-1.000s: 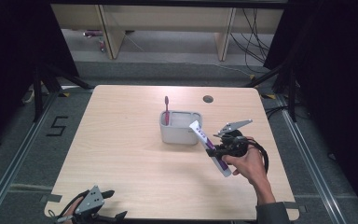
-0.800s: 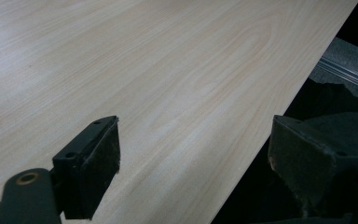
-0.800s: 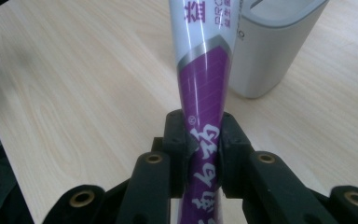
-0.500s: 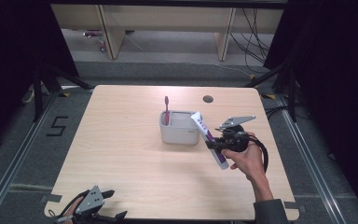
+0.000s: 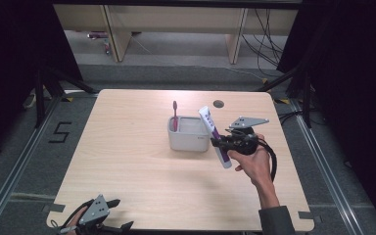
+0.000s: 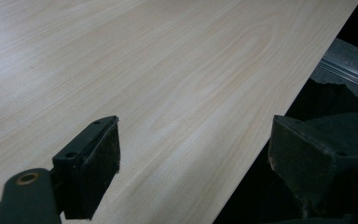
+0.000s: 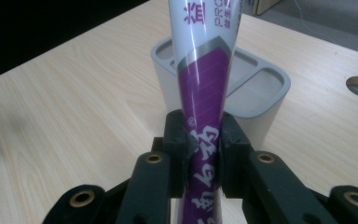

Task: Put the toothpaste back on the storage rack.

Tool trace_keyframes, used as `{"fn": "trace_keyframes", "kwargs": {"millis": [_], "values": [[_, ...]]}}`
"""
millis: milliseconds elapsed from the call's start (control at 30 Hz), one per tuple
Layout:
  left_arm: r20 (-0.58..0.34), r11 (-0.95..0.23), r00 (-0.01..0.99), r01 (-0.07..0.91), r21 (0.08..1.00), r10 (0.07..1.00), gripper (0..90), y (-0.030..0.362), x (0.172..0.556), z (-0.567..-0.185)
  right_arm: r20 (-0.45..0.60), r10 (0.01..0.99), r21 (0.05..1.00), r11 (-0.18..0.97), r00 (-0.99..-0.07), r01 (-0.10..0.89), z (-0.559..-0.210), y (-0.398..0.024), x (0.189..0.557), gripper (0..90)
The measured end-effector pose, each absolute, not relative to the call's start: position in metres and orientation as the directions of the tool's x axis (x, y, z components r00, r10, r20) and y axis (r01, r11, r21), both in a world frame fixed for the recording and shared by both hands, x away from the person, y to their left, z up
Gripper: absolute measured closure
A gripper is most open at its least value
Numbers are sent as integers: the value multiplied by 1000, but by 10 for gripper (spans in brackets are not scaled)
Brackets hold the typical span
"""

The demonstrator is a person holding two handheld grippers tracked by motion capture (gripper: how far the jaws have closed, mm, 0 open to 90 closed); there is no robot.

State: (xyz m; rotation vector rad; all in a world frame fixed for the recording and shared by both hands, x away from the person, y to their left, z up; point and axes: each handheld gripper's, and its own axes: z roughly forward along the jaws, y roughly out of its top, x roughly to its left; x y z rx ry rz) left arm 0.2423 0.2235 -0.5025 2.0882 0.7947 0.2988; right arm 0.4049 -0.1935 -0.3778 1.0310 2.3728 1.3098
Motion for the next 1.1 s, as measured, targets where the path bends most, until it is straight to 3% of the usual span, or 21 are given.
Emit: {"fn": "trace_keyframes", "kwargs": {"millis": [1100], "values": [[-47,-448,765,425,787,643,160,227,243,-501,107,700,904,227,-706,362,-354,-164,430,767]]}}
